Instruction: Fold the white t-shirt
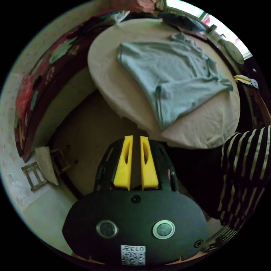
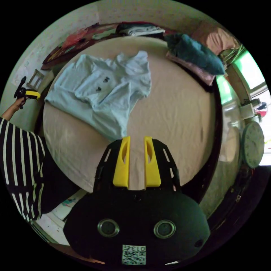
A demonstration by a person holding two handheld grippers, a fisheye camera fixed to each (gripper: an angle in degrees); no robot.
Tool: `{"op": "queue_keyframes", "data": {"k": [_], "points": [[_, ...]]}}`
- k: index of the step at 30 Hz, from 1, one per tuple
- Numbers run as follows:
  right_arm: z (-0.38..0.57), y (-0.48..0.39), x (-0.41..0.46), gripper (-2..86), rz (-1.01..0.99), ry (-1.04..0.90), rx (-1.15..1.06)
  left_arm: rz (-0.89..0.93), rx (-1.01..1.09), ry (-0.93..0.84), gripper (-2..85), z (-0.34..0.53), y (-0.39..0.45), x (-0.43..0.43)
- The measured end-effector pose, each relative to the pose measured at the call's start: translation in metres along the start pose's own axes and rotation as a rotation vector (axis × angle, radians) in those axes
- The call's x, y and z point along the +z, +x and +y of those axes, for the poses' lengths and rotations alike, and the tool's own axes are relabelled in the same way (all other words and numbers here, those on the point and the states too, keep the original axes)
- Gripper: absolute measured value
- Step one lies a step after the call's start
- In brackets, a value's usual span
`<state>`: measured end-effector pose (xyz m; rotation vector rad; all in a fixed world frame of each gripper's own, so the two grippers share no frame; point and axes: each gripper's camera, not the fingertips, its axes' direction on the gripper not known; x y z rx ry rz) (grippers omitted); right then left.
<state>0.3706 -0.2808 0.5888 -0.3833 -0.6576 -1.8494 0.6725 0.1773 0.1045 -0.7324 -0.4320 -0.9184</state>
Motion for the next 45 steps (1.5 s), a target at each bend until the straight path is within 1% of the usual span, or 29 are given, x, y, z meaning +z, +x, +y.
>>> {"op": "queue_keyframes", "data": {"k": [1,3,5,6,10,12,13,16,19,21,23,24,25,26,28,30,32,35,37,38,39,41,43,45], "points": [[-0.014,-0.012,-0.003,7.5,-0.015,0.052,-0.035,-0.014,0.046,0.059,6.9,-0.015,0.015,-0.009],[-0.038,-0.029,0.003,7.3,-0.057,0.072,-0.079,-0.052,0.098,0.101,8.6,-0.042,0.039,-0.013],[-0.062,-0.041,0.018,6.6,-0.135,0.062,-0.090,-0.070,0.152,0.125,9.4,-0.073,0.061,-0.009],[-0.075,-0.048,0.031,6.0,-0.207,0.029,-0.108,-0.072,0.155,0.129,9.6,-0.079,0.064,-0.006],[-0.100,-0.066,0.072,5.9,-0.229,-0.126,-0.155,-0.021,0.203,0.046,9.9,-0.109,0.077,0.019],[-0.107,-0.067,0.073,4.4,-0.221,-0.111,-0.145,-0.048,0.241,0.024,8.7,-0.113,0.083,0.026],[-0.112,-0.067,0.073,3.3,-0.214,-0.119,-0.137,-0.026,0.257,0.034,7.5,-0.115,0.084,0.025],[-0.126,-0.071,0.063,2.1,-0.168,-0.087,-0.151,-0.008,0.241,0.022,3.1,-0.119,0.079,0.020],[-0.142,-0.066,0.050,2.2,-0.162,-0.057,-0.118,0.007,0.233,0.042,1.9,-0.117,0.071,0.010],[-0.148,-0.057,0.047,3.0,-0.177,-0.002,-0.067,0.051,0.192,0.031,1.7,-0.118,0.059,0.011],[-0.154,-0.044,0.044,5.6,-0.184,0.047,0.010,0.080,0.070,0.034,1.8,-0.116,0.037,0.012],[-0.155,-0.032,0.038,6.4,-0.221,0.087,0.073,0.088,0.049,0.036,2.0,-0.115,0.033,0.012],[-0.152,-0.021,0.031,6.5,-0.274,0.112,0.106,0.119,0.023,0.037,2.4,-0.113,0.025,0.010],[-0.149,-0.016,0.027,6.3,-0.282,0.121,0.111,0.120,-0.001,0.054,2.9,-0.110,0.021,0.005],[-0.124,-0.001,0.012,5.8,-0.213,0.135,0.152,0.100,-0.008,0.107,3.6,-0.106,0.023,-0.007],[-0.097,0.007,0.008,6.8,-0.165,0.098,0.176,0.120,0.055,0.161,4.3,-0.106,0.036,-0.018],[-0.070,0.007,0.010,7.7,-0.131,0.027,0.154,0.155,0.226,0.188,5.7,-0.111,0.075,-0.025],[-0.031,-0.011,0.019,8.5,-0.151,-0.067,0.051,0.071,0.442,0.151,7.5,-0.114,0.132,-0.015],[-0.015,-0.025,0.029,9.2,-0.155,-0.133,0.001,0.028,0.522,0.115,8.7,-0.115,0.155,-0.004],[-0.013,-0.028,0.030,9.4,-0.156,-0.133,0.001,0.022,0.562,0.087,9.5,-0.116,0.165,0.004],[-0.010,-0.029,0.033,9.7,-0.164,-0.123,0.023,0.019,0.585,0.072,9.8,-0.117,0.169,0.007],[-0.011,-0.024,0.039,10.4,-0.194,-0.115,0.094,-0.067,0.647,0.031,10.5,-0.118,0.180,0.020],[-0.015,-0.013,0.043,10.6,-0.300,-0.075,0.196,-0.078,0.663,0.014,10.4,-0.122,0.180,0.024],[-0.020,-0.009,0.045,10.5,-0.319,-0.069,0.237,-0.085,0.658,-0.004,10.1,-0.128,0.176,0.029]]}}
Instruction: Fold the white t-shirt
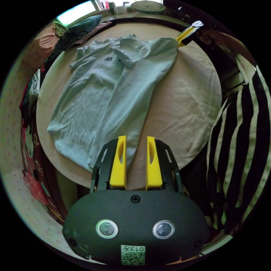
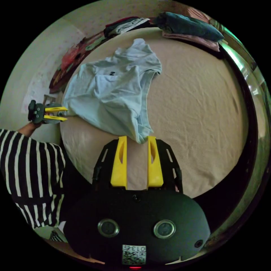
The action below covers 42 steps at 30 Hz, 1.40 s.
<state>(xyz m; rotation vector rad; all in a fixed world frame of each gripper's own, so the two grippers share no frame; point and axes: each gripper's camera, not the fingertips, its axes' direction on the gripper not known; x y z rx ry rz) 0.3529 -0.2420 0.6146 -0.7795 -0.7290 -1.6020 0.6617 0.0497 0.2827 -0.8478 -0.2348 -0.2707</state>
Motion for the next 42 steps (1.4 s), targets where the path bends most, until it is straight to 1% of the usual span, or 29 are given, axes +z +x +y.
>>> {"op": "queue_keyframes", "data": {"k": [2,5,6,8,10,11,15,18,21,23,24,25,26,27,28,29,31,33,34,35,38,40,42], "points": [[-0.006,0.002,0.004,10.1,0.006,-0.028,0.029,0.027,0.011,-0.027,8.9,-0.001,-0.007,0.009],[-0.014,0.003,0.006,8.3,0.008,-0.030,0.072,0.014,0.020,-0.058,6.3,-0.005,-0.012,0.013],[-0.018,0.002,0.006,5.9,0.021,-0.039,0.096,0.012,0.019,-0.064,5.4,-0.006,-0.013,0.014],[-0.025,-0.004,0.003,3.9,0.017,-0.054,0.082,0.041,0.013,-0.092,2.6,-0.008,-0.016,0.015],[-0.032,-0.019,-0.008,3.0,0.118,-0.085,0.006,0.033,0.019,-0.091,1.7,-0.005,-0.012,0.014],[-0.033,-0.022,-0.010,2.8,0.132,-0.092,-0.010,0.030,0.014,-0.090,1.5,-0.003,-0.008,0.015],[-0.035,-0.023,-0.009,2.5,0.137,-0.154,-0.009,0.052,-0.038,-0.078,1.3,0.006,-0.008,0.022],[-0.039,-0.027,-0.009,2.7,0.127,-0.126,0.020,0.053,-0.079,-0.055,2.0,0.018,-0.011,0.024],[-0.044,-0.040,-0.002,3.5,0.180,-0.176,-0.023,0.111,-0.123,-0.116,5.0,0.042,-0.015,0.041],[-0.042,-0.042,-0.013,4.2,0.209,-0.167,-0.009,0.107,-0.196,-0.079,6.9,0.080,-0.016,0.036],[-0.040,-0.045,-0.024,5.0,0.269,-0.145,0.005,0.088,-0.239,-0.058,7.0,0.091,-0.018,0.033],[-0.041,-0.051,-0.035,5.5,0.320,-0.107,0.004,0.049,-0.364,-0.009,7.2,0.115,-0.027,0.028],[-0.043,-0.056,-0.041,5.7,0.335,-0.079,-0.005,0.055,-0.505,0.051,7.5,0.139,-0.041,0.026],[-0.049,-0.069,-0.050,5.9,0.336,-0.017,-0.037,0.073,-0.572,0.073,7.6,0.150,-0.048,0.027],[-0.060,-0.087,-0.054,5.9,0.312,0.029,-0.096,0.103,-0.683,0.091,8.5,0.166,-0.062,0.032],[-0.067,-0.097,-0.054,5.9,0.300,0.042,-0.134,0.121,-0.757,0.108,9.2,0.178,-0.071,0.040],[-0.098,-0.140,-0.045,5.5,0.242,0.071,-0.276,0.139,-0.816,0.105,9.9,0.187,-0.078,0.054],[-0.121,-0.171,-0.034,4.8,0.181,0.093,-0.386,0.181,-0.847,0.090,9.8,0.192,-0.083,0.070],[-0.138,-0.192,-0.025,4.4,0.160,0.080,-0.447,0.223,-0.845,0.054,8.9,0.193,-0.084,0.082],[-0.147,-0.202,-0.021,4.2,0.153,0.075,-0.478,0.207,-0.830,0.022,7.2,0.194,-0.081,0.089],[-0.191,-0.248,-0.008,3.5,0.102,0.097,-0.603,0.175,-0.828,0.022,4.1,0.202,-0.077,0.090],[-0.229,-0.280,-0.003,3.2,0.066,0.113,-0.686,0.129,-0.844,0.044,3.5,0.211,-0.070,0.081],[-0.258,-0.303,0.001,3.3,0.081,0.120,-0.747,0.106,-0.878,0.061,3.4,0.224,-0.063,0.077]]}}
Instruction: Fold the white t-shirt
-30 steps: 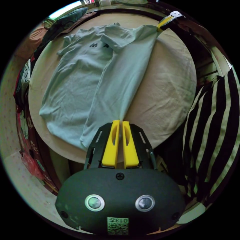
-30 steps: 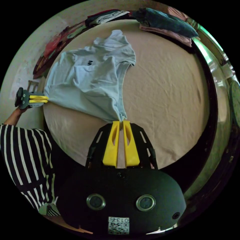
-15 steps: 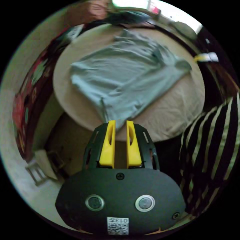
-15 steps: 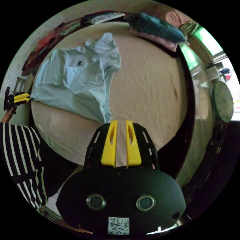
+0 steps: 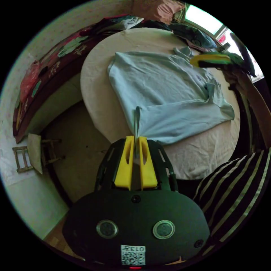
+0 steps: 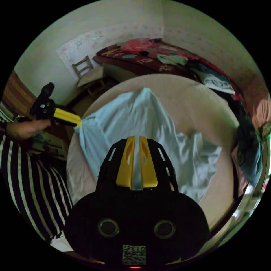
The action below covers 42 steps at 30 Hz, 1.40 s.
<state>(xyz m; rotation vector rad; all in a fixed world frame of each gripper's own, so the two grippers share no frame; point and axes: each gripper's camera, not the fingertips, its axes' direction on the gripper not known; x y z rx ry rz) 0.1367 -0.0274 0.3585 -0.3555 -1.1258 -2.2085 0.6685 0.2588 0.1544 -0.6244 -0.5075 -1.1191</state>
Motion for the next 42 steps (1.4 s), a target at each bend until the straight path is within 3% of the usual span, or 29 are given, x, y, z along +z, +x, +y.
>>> {"op": "queue_keyframes", "data": {"k": [5,7,13,16,21,25,30,33,42], "points": [[-0.083,0.028,0.026,5.9,-0.006,-0.013,-0.004,0.176,-0.203,-0.044,5.5,0.055,-0.053,0.019],[-0.118,0.038,0.040,6.8,-0.001,-0.029,-0.019,0.144,-0.216,0.007,5.8,0.059,-0.068,0.009],[-0.192,0.038,0.081,7.6,-0.006,-0.111,-0.108,0.163,-0.099,0.101,7.6,-0.014,-0.097,0.008],[-0.210,0.031,0.100,7.7,-0.015,-0.175,-0.169,0.070,-0.010,0.085,7.9,-0.049,-0.096,0.019],[-0.218,0.020,0.109,3.3,0.003,-0.211,-0.225,0.098,0.007,0.089,9.5,-0.067,-0.103,0.024],[-0.198,0.012,0.074,1.7,0.061,-0.049,-0.328,0.113,0.068,0.082,11.4,-0.073,-0.104,0.026],[-0.173,0.027,0.042,1.2,0.047,0.118,-0.295,0.190,0.153,0.060,12.0,-0.084,-0.099,0.023],[-0.161,0.030,0.037,1.2,0.080,0.132,-0.290,0.247,0.187,0.001,10.7,-0.087,-0.094,0.033],[-0.153,0.027,0.043,1.4,0.107,0.103,-0.288,0.154,0.086,0.051,1.4,-0.071,-0.081,0.009]]}}
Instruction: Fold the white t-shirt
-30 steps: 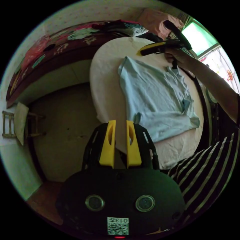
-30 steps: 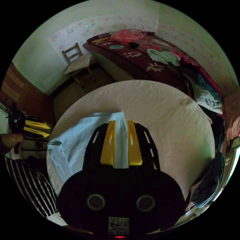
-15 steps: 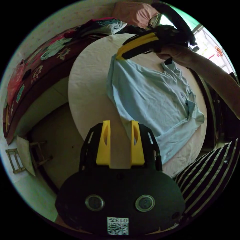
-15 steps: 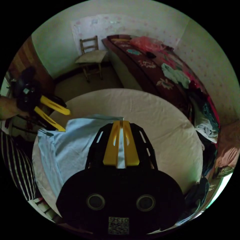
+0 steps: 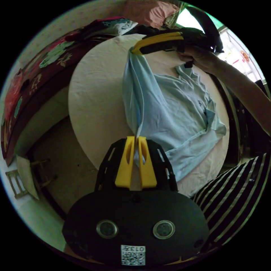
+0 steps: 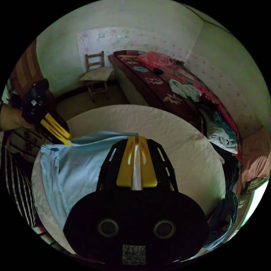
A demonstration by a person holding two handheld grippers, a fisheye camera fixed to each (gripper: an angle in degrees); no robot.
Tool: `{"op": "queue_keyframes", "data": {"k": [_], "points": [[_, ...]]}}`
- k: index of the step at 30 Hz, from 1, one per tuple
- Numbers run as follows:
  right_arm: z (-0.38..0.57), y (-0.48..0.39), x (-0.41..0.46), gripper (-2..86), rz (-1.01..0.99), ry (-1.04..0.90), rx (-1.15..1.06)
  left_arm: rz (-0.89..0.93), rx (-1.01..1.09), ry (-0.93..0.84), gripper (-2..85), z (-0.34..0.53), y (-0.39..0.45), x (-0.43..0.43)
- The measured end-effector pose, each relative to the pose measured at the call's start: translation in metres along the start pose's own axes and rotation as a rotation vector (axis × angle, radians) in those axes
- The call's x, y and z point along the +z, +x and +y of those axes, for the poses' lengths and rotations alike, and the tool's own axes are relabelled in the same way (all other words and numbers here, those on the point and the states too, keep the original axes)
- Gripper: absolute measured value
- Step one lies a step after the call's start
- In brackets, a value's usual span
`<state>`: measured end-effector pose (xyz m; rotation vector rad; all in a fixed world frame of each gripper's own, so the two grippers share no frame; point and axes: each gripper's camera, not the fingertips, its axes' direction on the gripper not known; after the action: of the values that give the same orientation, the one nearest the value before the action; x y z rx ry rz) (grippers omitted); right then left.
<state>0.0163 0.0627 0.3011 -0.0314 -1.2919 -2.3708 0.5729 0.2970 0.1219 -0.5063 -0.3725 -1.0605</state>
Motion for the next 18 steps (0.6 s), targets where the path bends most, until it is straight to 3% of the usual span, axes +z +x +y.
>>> {"op": "queue_keyframes", "data": {"k": [6,9,12,15,18], "points": [[-0.007,0.005,0.031,2.5,-0.035,-0.054,0.060,-0.291,-0.130,0.028,0.2,0.034,0.008,-0.028],[-0.010,0.008,0.048,4.4,-0.101,-0.127,0.090,-0.224,-0.170,-0.001,0.4,0.043,0.003,-0.025],[-0.011,0.021,0.032,8.1,-0.115,-0.064,0.154,-0.163,-0.138,0.057,1.0,0.047,0.019,-0.038],[-0.002,0.035,-0.014,8.1,-0.127,0.067,0.246,-0.096,0.017,0.086,1.8,0.040,0.058,-0.047],[0.041,0.037,-0.067,8.1,-0.091,0.138,0.316,-0.151,0.180,-0.013,2.5,0.033,0.101,-0.029]]}}
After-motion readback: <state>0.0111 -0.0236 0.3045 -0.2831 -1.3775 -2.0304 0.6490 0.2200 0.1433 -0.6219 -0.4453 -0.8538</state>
